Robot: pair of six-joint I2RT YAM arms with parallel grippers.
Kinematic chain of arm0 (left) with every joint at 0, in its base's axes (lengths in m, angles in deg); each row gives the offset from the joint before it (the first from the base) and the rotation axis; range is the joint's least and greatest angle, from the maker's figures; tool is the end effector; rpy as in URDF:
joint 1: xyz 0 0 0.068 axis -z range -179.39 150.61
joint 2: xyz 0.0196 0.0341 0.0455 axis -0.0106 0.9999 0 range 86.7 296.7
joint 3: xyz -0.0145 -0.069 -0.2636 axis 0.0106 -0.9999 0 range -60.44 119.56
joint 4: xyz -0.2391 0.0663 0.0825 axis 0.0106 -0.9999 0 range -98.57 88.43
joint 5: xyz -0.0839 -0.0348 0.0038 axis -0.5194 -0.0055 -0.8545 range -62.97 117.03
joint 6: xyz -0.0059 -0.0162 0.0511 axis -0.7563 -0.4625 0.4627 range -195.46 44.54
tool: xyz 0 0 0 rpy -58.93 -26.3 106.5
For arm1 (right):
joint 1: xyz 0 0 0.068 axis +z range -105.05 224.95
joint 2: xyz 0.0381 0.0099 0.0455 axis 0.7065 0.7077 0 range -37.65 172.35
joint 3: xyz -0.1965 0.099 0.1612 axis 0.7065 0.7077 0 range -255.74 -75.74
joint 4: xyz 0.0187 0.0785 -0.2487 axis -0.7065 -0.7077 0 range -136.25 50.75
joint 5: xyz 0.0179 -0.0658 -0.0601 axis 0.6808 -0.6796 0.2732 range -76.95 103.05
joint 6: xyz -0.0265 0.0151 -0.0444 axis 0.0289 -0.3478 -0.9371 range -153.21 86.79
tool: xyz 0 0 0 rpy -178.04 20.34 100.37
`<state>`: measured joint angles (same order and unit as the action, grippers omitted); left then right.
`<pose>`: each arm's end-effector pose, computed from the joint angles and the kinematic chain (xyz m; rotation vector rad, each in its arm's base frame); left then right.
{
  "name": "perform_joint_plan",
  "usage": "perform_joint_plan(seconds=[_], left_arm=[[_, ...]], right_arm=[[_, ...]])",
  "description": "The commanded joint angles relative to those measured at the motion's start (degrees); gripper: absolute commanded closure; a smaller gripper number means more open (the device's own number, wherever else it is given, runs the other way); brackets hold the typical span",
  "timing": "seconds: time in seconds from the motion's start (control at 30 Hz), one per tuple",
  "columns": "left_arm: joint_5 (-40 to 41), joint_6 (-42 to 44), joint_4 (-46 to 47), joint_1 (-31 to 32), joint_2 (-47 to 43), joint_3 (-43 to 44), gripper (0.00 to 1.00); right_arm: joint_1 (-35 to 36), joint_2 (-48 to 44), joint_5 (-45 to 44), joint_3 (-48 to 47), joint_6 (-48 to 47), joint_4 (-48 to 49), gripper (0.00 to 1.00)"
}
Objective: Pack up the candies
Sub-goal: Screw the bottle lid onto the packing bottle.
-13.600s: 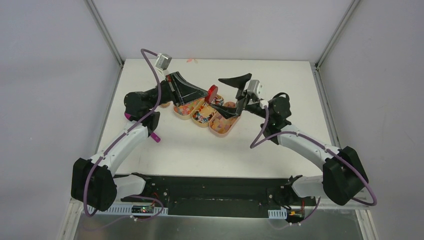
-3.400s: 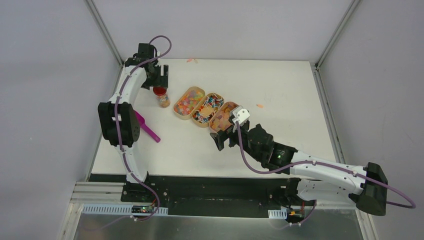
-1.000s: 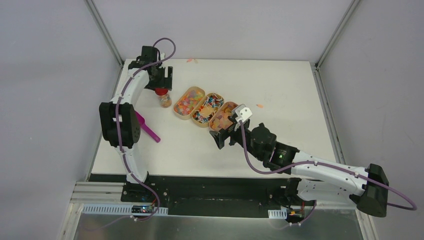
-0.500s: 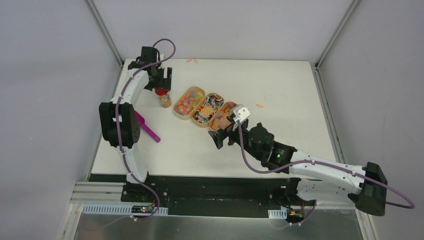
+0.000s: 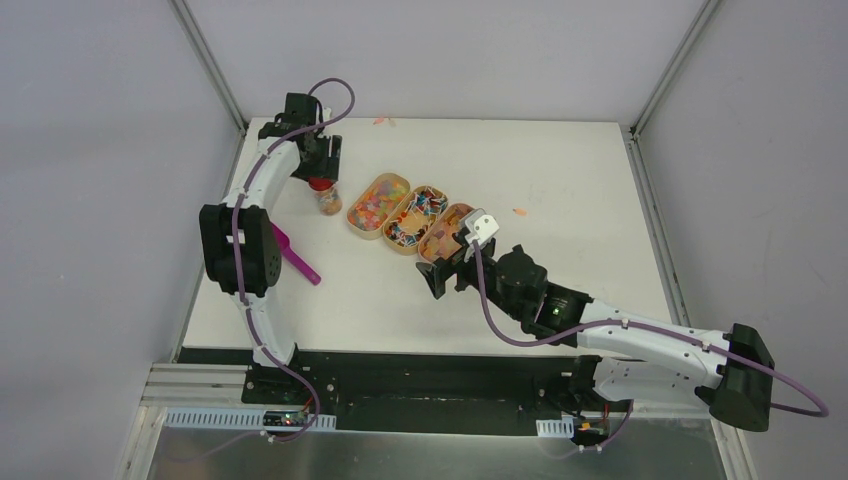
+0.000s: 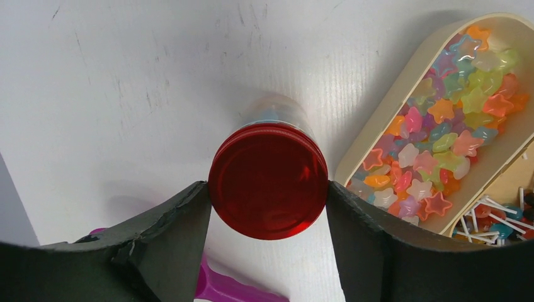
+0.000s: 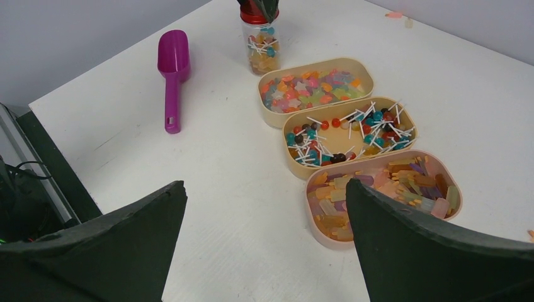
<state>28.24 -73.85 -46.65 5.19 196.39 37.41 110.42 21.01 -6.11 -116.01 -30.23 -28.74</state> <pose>0.4196 -0.0329 0.2788 0.1304 2.5607 0.0073 0.1105 0.2141 0.3038 -0.6758 1.6010 0.6024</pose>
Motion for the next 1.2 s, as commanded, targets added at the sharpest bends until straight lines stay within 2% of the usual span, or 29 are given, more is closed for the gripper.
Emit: perform_joint_plan(seconds=[0.0,0.07,0.4,0.5,0.63,0.73,0.87,0.97,1.1,1.17], left_arm=[[-0.72,4.23,0.43,0.3,-1.42,-0.18,0.35],[-3.07,6.46,0.43,-0.11,-1.81,-1.2,0.42],[-12.89,16.2,-0.34,-0.8,-1.87,-6.44,0.48],[-11.29,14.72,-2.21,-0.89,-0.09,-5.15,0.5],[-13.15,11.56,-3.62,-0.89,-0.19,-3.92,0.54],[-13.21,8.59,-4.41,-0.8,-1.54,-3.94,0.54],[-12.46,6.73,-5.02,-0.8,-4.11,-5.42,0.54],[-11.42,6.35,-5.33,-0.79,-4.96,-6.14,0.54],[-9.96,5.94,-6.32,-0.78,-4.8,-6.64,0.54],[-9.37,5.48,-6.8,-0.79,-5.19,-7.1,0.54]], right_arm=[[-0.32,-1.41,0.19,0.0,0.35,3.12,0.0],[-0.33,-1.44,0.26,0.09,0.4,3.05,0.0],[-0.69,-0.71,2.12,-0.21,0.07,3.86,0.0],[-1.57,0.08,3.83,0.43,-1.8,6.02,0.0],[-4.46,4.09,9.98,1.03,-6.19,13.99,0.0],[-5.86,9.86,14.14,1.13,-10.88,21.62,0.0],[-8.41,22.24,18.16,-2.66,-14.61,30.43,0.0],[-10.34,32.01,21.58,-7.86,-15.03,36.89,0.01],[-11.9,42.33,27.7,-15.84,-15.35,38.82,0.01],[-12.23,47.43,29.67,-18.51,-16.14,43.14,0.01]])
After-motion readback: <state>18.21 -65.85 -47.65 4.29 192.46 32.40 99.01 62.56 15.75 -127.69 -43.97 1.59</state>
